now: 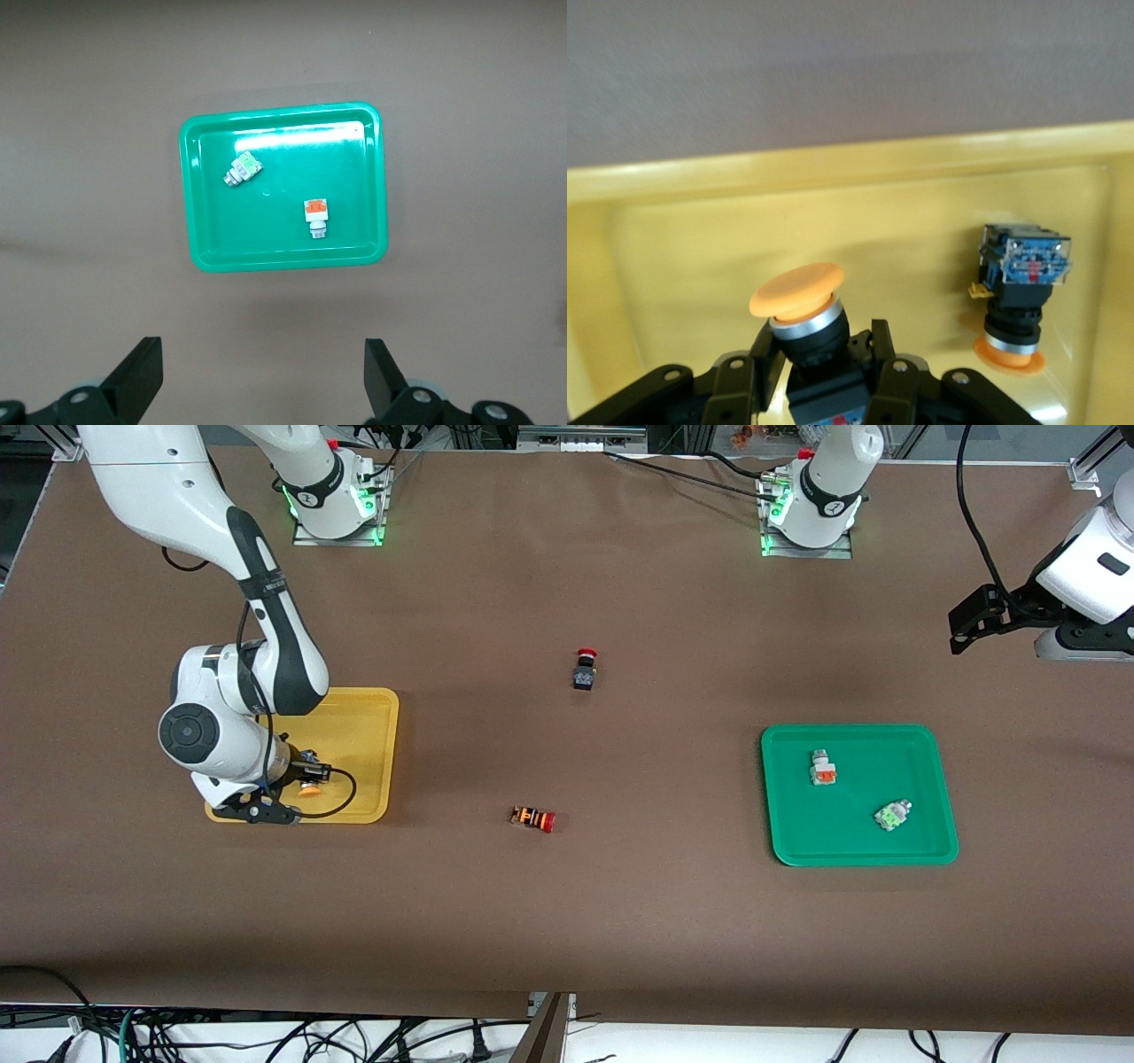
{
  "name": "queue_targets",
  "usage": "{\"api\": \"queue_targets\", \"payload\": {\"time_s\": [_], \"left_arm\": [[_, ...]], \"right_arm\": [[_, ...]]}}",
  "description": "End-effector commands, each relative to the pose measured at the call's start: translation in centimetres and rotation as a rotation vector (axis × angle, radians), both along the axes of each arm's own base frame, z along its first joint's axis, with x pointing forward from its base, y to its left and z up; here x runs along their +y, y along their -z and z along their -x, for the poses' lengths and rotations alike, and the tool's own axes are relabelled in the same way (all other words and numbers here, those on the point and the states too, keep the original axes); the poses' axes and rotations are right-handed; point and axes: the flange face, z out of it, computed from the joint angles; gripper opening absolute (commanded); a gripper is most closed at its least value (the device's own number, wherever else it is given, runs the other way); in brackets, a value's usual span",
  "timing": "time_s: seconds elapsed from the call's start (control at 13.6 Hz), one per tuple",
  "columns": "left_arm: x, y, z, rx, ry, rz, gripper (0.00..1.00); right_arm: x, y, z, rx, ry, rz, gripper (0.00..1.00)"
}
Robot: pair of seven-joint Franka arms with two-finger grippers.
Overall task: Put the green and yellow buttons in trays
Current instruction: 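Carry the yellow button into the yellow tray and release it with the right gripper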
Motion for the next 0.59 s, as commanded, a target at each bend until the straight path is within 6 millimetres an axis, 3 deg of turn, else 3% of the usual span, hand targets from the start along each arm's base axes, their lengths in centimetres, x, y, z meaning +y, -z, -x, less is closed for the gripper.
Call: {"api": "queue_targets", "payload": {"time_s": [0.0,0.07,0.15,0.22,0.29,0.37,0.51], "left_arm": [[-0.4,-0.9,0.3,0.000,-0.001,0.017,1.00],[-0.4,-0.9,0.3,0.000,-0.001,0.017,1.00],[-0.5,-0.8,0.4,0.002,0.002,0.018,1.00],[-0.4,-0.8,0.4,0.002,0.000,0.018,1.00],[-0.4,-0.9,0.4,0.000,-0.001,0.018,1.00],[-0.4,-0.9,0.4,0.000,0.000,0.018,1.00],[-0.5,-0.8,0.4,0.002,0.002,0.017,1.00]], "right_arm": [[0.4,0.0,1.7,0.012,-0.010,-0.027,0.10],[0.3,0.2,1.8,0.016,-0.009,-0.026,0.22],[0.3,0.3,1.9,0.018,-0.009,-0.026,0.45],[0.3,0.3,1.9,0.018,-0.008,-0.027,0.77],[0.3,0.1,1.9,0.015,-0.009,-0.027,0.89],[0.3,-0.3,1.7,0.009,-0.008,-0.028,0.95],[0.3,-1.7,1.1,-0.017,-0.010,-0.032,0.99]]}}
